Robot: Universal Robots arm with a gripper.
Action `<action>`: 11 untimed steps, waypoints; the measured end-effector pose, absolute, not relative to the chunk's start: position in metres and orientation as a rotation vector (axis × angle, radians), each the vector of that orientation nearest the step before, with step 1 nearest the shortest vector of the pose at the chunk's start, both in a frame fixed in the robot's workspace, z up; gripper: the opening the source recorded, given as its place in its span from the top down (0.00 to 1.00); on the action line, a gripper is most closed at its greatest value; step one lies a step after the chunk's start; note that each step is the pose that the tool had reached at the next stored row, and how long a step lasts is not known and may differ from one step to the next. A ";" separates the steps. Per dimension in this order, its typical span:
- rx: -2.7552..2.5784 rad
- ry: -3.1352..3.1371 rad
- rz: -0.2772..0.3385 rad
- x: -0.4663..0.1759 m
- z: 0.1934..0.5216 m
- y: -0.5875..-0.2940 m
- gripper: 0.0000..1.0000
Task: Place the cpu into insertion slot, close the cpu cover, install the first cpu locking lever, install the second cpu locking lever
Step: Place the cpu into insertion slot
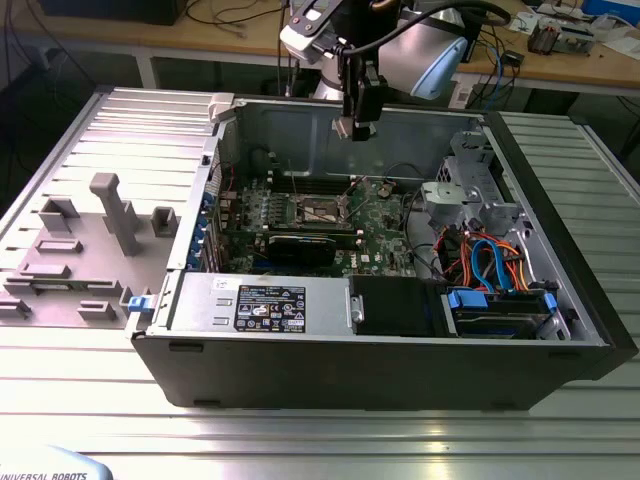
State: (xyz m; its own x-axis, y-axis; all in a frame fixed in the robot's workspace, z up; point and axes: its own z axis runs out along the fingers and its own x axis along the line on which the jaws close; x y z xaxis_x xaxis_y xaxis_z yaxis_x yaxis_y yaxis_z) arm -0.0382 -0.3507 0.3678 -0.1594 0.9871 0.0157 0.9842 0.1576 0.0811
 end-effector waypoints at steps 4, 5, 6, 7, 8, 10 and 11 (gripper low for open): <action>2.010 2.359 0.112 -0.038 0.368 -0.351 0.46; 2.010 2.359 0.112 -0.038 0.368 -0.351 0.46; 2.010 2.359 0.112 -0.038 0.368 -0.351 0.46; 2.010 2.359 0.112 -0.038 0.368 -0.351 0.46; 2.010 2.359 0.112 -0.038 0.368 -0.351 0.46; 2.011 2.358 0.112 -0.038 0.368 -0.351 0.46; 2.012 2.357 0.111 -0.038 0.368 -0.351 0.46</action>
State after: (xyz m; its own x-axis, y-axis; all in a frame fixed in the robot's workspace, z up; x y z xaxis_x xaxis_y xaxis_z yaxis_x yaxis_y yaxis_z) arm -0.0382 -0.3507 0.3678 -0.1575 0.9874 0.0157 0.9845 0.1557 0.0811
